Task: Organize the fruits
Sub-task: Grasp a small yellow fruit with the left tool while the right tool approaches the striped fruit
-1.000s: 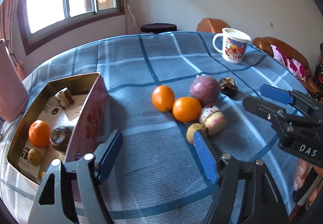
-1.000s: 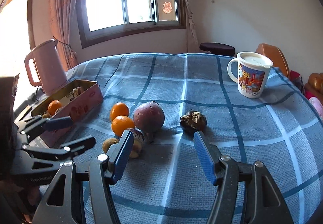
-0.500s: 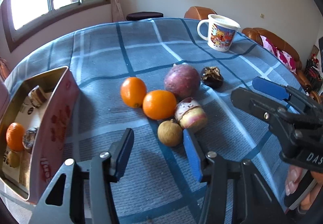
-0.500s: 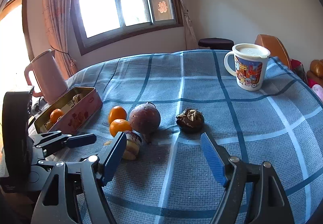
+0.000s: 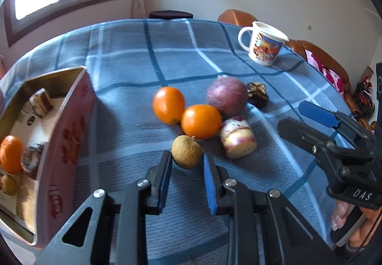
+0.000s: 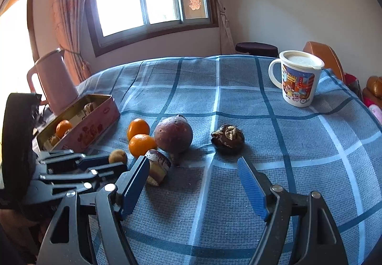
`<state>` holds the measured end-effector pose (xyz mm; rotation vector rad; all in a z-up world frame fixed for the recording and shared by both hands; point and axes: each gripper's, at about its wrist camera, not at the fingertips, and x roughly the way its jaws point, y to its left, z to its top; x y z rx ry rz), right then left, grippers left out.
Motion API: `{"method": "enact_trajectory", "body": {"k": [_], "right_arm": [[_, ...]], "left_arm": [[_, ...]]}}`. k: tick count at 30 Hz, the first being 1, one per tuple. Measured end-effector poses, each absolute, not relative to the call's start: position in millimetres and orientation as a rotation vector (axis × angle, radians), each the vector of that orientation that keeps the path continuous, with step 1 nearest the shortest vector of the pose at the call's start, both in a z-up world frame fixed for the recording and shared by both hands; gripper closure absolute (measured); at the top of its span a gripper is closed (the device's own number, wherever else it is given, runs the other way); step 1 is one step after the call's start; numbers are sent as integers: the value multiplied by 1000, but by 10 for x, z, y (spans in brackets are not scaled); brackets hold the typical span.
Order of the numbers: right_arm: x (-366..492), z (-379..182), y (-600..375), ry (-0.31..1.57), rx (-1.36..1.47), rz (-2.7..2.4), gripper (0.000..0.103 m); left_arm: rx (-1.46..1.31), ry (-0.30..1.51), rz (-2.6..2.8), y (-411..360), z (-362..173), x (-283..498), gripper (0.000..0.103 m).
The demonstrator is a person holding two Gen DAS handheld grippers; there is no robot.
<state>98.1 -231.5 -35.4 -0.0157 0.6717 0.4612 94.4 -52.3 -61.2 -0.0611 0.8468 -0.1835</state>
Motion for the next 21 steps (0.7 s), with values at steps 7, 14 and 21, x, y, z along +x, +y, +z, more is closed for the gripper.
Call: {"method": "enact_trajectory", "body": {"k": [7, 14, 21], "right_arm": [[1000, -368, -2027, 706, -65, 521, 26], [1167, -509, -1811, 811, -89, 550, 39], [1223, -592, -1761, 859, -74, 581, 57]], "left_arm": [[-14, 777, -93, -420, -526, 895, 75], [-49, 746, -82, -333, -487, 857, 75], [-64, 734, -82, -305, -477, 831, 75]]}}
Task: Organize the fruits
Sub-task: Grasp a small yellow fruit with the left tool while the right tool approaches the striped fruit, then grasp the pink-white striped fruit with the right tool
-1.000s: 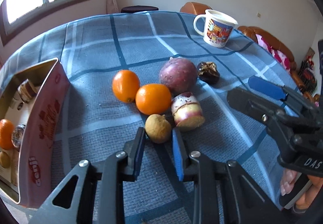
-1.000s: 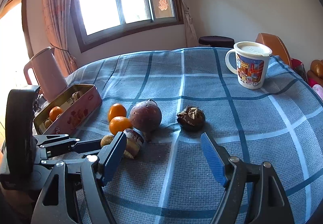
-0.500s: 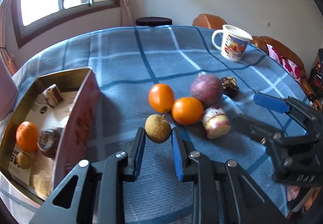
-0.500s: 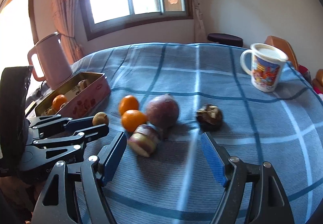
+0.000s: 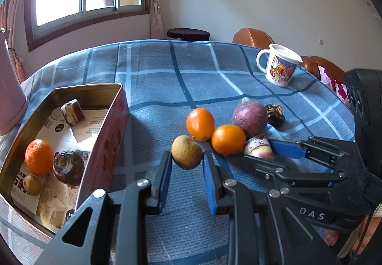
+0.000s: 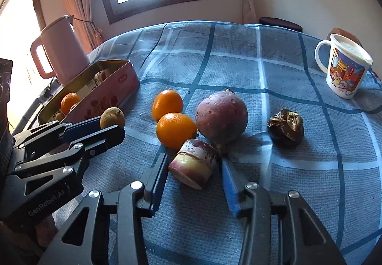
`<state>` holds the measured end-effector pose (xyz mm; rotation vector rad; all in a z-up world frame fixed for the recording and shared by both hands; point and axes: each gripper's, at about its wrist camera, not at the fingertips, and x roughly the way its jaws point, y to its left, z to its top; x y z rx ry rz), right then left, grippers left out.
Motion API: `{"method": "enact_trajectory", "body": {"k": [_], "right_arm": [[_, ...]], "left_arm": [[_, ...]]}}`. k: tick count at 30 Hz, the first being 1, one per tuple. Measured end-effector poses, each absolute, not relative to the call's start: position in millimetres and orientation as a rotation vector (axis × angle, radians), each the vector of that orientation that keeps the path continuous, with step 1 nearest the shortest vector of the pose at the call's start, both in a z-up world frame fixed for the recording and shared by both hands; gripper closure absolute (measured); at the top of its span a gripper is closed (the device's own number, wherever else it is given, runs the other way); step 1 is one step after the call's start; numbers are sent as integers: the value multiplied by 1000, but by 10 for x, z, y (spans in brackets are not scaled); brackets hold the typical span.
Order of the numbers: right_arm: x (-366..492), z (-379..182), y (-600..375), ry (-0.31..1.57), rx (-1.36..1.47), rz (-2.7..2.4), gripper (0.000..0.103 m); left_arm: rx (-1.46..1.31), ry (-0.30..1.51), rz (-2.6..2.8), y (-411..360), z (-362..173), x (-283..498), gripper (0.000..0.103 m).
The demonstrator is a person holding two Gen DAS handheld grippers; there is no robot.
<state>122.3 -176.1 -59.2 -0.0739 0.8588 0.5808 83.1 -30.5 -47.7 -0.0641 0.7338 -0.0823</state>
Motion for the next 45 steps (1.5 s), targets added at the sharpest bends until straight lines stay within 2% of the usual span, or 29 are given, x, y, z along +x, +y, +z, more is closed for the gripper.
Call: {"method": "enact_trajectory", "body": {"k": [45], "right_arm": [[901, -269, -2018, 577, 3, 595, 58]], "left_arm": [[-44, 576, -49, -328, -302, 581, 75]]}}
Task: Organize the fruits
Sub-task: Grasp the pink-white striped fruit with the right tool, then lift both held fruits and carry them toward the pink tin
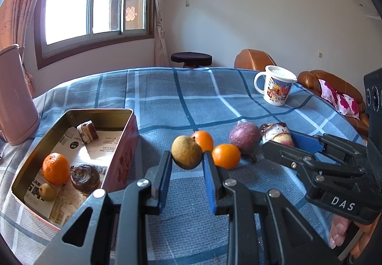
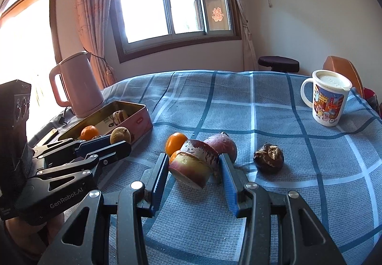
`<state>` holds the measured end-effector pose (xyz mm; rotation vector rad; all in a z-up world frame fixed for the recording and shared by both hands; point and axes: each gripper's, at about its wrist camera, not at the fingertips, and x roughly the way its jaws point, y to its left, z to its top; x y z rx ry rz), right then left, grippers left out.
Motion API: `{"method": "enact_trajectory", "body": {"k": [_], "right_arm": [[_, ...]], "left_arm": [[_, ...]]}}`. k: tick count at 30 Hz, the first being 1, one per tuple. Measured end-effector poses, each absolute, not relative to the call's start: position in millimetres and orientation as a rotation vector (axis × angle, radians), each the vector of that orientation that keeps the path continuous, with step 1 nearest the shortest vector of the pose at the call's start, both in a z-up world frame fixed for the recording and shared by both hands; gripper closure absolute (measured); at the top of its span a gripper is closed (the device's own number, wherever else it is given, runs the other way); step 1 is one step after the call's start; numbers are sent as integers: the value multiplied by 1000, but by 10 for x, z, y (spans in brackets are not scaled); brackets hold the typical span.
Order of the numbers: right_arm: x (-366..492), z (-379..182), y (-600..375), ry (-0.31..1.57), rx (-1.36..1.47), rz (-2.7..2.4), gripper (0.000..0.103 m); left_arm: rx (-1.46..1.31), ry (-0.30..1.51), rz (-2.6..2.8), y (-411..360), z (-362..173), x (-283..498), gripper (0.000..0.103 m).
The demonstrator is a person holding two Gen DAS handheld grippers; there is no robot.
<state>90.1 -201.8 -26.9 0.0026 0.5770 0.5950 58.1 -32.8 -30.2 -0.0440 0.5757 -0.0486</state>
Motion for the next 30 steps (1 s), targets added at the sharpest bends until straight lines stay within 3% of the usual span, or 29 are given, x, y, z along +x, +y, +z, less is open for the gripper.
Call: {"method": "enact_trajectory", "body": {"k": [30], "right_arm": [[730, -168, -2081, 465, -2, 592, 58]], "left_arm": [[-27, 492, -34, -343, -225, 452, 75]]}}
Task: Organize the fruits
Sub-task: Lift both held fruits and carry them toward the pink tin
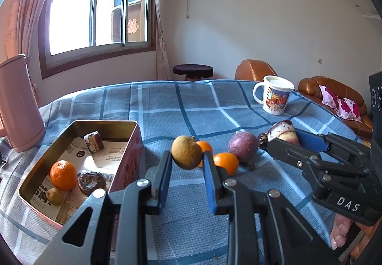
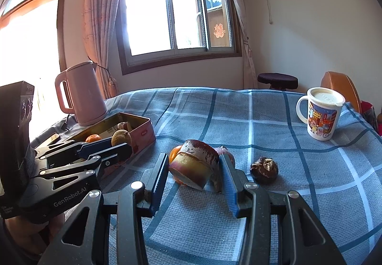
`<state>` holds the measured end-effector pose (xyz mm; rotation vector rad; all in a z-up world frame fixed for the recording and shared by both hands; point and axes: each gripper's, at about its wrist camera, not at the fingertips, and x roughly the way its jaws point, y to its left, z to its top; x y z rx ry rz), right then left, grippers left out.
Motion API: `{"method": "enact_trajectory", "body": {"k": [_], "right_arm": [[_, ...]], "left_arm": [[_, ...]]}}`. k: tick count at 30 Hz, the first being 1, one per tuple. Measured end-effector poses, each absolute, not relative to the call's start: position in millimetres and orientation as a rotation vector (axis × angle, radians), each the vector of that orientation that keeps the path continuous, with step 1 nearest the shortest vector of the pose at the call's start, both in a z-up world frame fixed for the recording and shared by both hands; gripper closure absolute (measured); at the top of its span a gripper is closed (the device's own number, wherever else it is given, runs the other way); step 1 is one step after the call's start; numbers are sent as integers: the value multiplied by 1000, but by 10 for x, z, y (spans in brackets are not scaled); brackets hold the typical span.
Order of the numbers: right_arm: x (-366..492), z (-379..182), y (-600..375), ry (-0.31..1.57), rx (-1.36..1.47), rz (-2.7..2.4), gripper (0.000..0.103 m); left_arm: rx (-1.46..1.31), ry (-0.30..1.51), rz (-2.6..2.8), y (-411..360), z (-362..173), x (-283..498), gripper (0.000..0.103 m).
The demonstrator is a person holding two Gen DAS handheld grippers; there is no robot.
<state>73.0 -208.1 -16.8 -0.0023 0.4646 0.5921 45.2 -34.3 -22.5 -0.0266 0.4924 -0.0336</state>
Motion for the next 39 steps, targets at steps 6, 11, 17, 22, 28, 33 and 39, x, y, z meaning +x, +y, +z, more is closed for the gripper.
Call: {"method": "enact_trajectory", "body": {"k": [6, 11, 17, 22, 28, 33, 39], "right_arm": [[682, -143, -2084, 432, -9, 584, 58], [654, -126, -2101, 409, -9, 581, 58], [598, -109, -2114, 379, -12, 578, 58], [561, -94, -2126, 359, -11, 575, 58], [506, -77, -2123, 330, -18, 577, 58], [502, -72, -2120, 333, -18, 578, 58], [570, -86, -2067, 371, -31, 581, 58]], "left_arm": [[-22, 468, -31, -351, -195, 411, 75], [-22, 454, -26, -353, -184, 396, 75], [-16, 434, -21, -362, -171, 353, 75], [-13, 413, -18, -367, -157, 309, 75], [-2, 389, -20, -385, -136, 266, 75], [2, 393, -21, -387, -137, 253, 75], [-8, 416, -9, -332, -150, 282, 75]]}}
